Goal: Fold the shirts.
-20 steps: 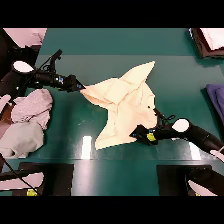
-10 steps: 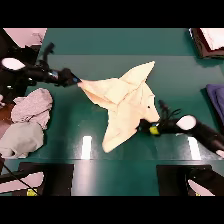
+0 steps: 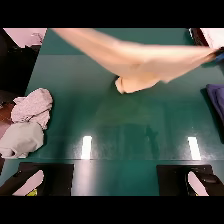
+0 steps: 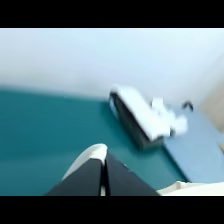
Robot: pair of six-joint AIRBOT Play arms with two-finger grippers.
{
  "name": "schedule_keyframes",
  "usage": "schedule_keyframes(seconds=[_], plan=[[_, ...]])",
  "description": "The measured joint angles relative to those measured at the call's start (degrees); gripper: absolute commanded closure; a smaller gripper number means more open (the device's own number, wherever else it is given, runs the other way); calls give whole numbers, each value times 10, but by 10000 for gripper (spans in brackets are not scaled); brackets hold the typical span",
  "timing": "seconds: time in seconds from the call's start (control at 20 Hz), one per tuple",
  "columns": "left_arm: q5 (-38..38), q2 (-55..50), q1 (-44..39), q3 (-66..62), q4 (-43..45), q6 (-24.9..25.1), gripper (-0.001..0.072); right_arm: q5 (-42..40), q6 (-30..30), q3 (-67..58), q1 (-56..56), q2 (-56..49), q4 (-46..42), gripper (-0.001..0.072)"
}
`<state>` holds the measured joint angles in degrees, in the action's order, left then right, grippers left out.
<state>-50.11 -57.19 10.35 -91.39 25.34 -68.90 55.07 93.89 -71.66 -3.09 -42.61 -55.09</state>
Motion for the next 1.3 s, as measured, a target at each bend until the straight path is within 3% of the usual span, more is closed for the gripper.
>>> schedule_keyframes(seconds=[0.25,0.55,0.9,1.1,1.3], plan=[[21,52,3,-116,16,-2,684,94,-51,-242,-102,-39,-6,697],[-16,66,3,-244,26,-31,684,181,-73,-454,-149,-84,-16,697],[-111,69,3,-289,23,-68,684,190,-84,-413,-156,-47,-26,698],[-172,56,3,-171,134,-116,684,230,-76,-370,-133,-107,-32,698],[-186,1,-2,0,188,-136,684,249,-68,-315,-62,-228,-45,698]])
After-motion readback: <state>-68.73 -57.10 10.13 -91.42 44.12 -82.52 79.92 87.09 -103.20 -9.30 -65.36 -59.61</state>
